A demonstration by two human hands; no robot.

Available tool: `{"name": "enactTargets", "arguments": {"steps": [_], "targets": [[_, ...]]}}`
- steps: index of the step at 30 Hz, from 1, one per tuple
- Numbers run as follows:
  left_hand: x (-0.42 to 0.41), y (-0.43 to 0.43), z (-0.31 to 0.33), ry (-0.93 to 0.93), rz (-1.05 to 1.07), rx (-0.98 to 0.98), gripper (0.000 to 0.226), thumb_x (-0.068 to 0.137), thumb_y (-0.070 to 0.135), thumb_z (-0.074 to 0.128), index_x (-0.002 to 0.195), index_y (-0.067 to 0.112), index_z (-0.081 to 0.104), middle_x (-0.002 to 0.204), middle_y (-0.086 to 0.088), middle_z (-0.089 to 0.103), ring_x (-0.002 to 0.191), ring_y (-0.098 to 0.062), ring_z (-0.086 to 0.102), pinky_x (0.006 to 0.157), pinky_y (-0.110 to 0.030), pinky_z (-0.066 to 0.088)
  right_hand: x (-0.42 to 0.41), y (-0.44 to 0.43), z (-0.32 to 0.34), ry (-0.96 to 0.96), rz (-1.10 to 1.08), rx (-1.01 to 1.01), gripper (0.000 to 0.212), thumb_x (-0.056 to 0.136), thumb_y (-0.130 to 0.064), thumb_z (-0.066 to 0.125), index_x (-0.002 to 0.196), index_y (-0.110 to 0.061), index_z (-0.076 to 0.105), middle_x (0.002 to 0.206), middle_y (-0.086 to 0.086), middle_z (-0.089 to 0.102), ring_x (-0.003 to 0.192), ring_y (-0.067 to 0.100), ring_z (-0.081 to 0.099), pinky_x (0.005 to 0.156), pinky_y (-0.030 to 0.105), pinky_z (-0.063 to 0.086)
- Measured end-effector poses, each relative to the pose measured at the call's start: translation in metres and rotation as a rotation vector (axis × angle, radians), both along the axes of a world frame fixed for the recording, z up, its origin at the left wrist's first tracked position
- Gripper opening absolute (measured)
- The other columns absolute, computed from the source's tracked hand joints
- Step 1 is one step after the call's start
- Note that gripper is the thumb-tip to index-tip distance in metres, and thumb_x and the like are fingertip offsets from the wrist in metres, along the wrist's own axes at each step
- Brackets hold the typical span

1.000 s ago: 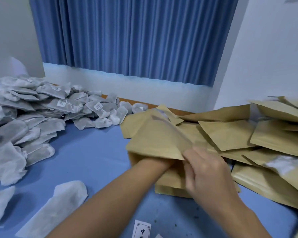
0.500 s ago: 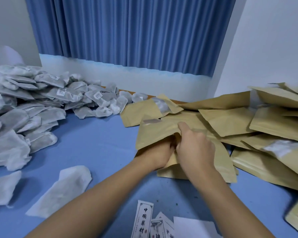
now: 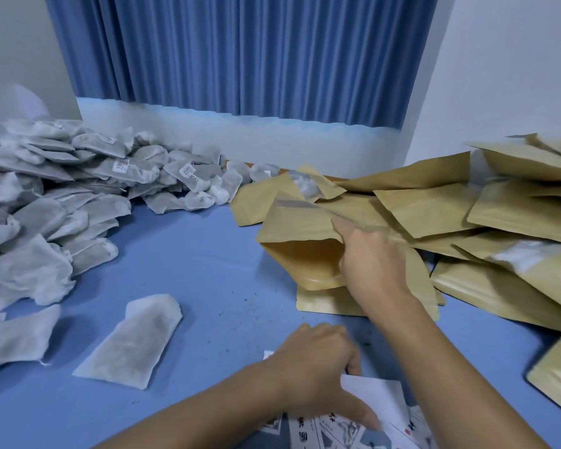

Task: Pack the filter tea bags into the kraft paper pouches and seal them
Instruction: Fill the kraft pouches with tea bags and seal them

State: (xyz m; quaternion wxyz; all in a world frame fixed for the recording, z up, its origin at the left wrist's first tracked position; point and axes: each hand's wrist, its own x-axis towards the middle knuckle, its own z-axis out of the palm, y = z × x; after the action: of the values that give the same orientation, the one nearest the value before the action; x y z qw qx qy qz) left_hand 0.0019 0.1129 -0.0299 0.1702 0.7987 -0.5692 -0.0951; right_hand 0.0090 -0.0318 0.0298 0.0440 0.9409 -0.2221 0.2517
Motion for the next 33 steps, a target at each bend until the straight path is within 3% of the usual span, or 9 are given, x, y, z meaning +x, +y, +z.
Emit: {"name": "enactTargets", "arguments": {"steps": [4,11,16,18,22,25,27,30,33], "targets": [[-0.001,0.001,0.000,0.178,0.039,-0.013,0.044,0.081,0.047,0.077,0.068,0.013,0.053,0.080,-0.001,0.054,0.073,-0.017,0.047,0.070,-0.036,0.044,-0.003,-0.006,0.002,0.008,-0.003,-0.019,0.064,0.079,0.004,0.049,0.128,-0.036,0.055,0.059,-0.005,0.033,0.062,0.027,0.045,0.052,0.029,0.032],[0.030,-0.004,0.028,0.845,0.657,-0.628,0.034,0.098,0.020,0.059,0.066,0.009,0.052,0.046,-0.001,0.042,0.034,-0.014,0.033,0.040,-0.016,0.025,-0.003,-0.012,0.007,0.002,-0.002,0.039,0.063,0.077,0.002,0.046,0.126,-0.036,0.058,0.059,-0.004,0.034,0.067,0.029,0.046,0.054,0.030,0.033],[0.060,-0.038,0.063,1.615,0.845,-0.903,0.022,0.096,-0.010,0.042,0.084,0.005,0.054,0.063,-0.008,0.055,0.039,-0.009,0.046,0.029,-0.014,0.024,-0.002,-0.003,0.003,0.042,0.001,-0.020,0.053,0.080,0.000,0.046,0.123,-0.032,0.052,0.065,-0.003,0.036,0.077,0.032,0.058,0.059,0.031,0.035],[0.067,-0.054,0.068,1.693,0.876,-1.131,0.029,0.093,-0.015,0.038,0.091,0.005,0.060,0.077,-0.010,0.061,0.051,-0.014,0.053,0.034,-0.014,0.035,-0.001,0.000,0.003,0.049,0.001,0.005,0.054,0.082,0.000,0.045,0.127,-0.031,0.050,0.066,-0.003,0.036,0.076,0.032,0.056,0.059,0.031,0.035],[0.082,-0.077,0.057,1.403,0.951,-1.188,0.021,0.094,0.002,0.054,0.086,0.020,0.062,0.079,0.001,0.065,0.050,-0.014,0.059,0.045,-0.022,0.049,-0.003,0.002,0.006,0.022,-0.013,-0.013,0.063,0.081,0.001,0.045,0.135,-0.031,0.049,0.061,-0.004,0.031,0.068,0.028,0.043,0.055,0.032,0.030],[0.094,-0.080,0.044,0.616,0.863,-0.642,0.029,0.098,0.014,0.057,0.078,0.030,0.045,0.101,-0.004,0.059,0.094,-0.021,0.064,0.087,-0.031,0.053,-0.004,0.004,0.008,0.026,-0.009,0.007,0.071,0.080,0.002,0.046,0.142,-0.032,0.044,0.061,-0.003,0.033,0.066,0.029,0.043,0.054,0.031,0.029],[0.093,-0.079,0.037,0.223,0.732,-0.416,0.019,0.099,0.023,0.053,0.081,0.029,0.056,0.111,-0.011,0.060,0.116,-0.030,0.059,0.099,-0.038,0.044,-0.004,0.004,0.010,0.033,-0.002,0.011,0.069,0.079,0.000,0.048,0.140,-0.033,0.046,0.061,-0.002,0.035,0.066,0.030,0.045,0.053,0.031,0.029],[0.093,-0.077,0.029,0.021,0.587,-0.329,0.030,0.098,0.029,0.048,0.124,0.021,0.058,0.125,-0.006,0.056,0.119,-0.024,0.052,0.097,-0.030,0.038,-0.003,0.002,0.009,0.037,-0.006,0.026,0.058,0.078,-0.001,0.047,0.126,-0.033,0.055,0.062,-0.003,0.035,0.067,0.030,0.046,0.052,0.031,0.027],[0.078,-0.064,0.033,-0.077,0.341,-0.158,0.018,0.095,0.019,0.051,0.110,0.015,0.060,0.116,-0.013,0.061,0.117,-0.032,0.056,0.091,-0.032,0.042,0.000,0.004,0.004,0.069,-0.018,0.017,0.049,0.082,0.000,0.044,0.121,-0.028,0.056,0.064,-0.003,0.032,0.068,0.030,0.044,0.057,0.031,0.033]]}}
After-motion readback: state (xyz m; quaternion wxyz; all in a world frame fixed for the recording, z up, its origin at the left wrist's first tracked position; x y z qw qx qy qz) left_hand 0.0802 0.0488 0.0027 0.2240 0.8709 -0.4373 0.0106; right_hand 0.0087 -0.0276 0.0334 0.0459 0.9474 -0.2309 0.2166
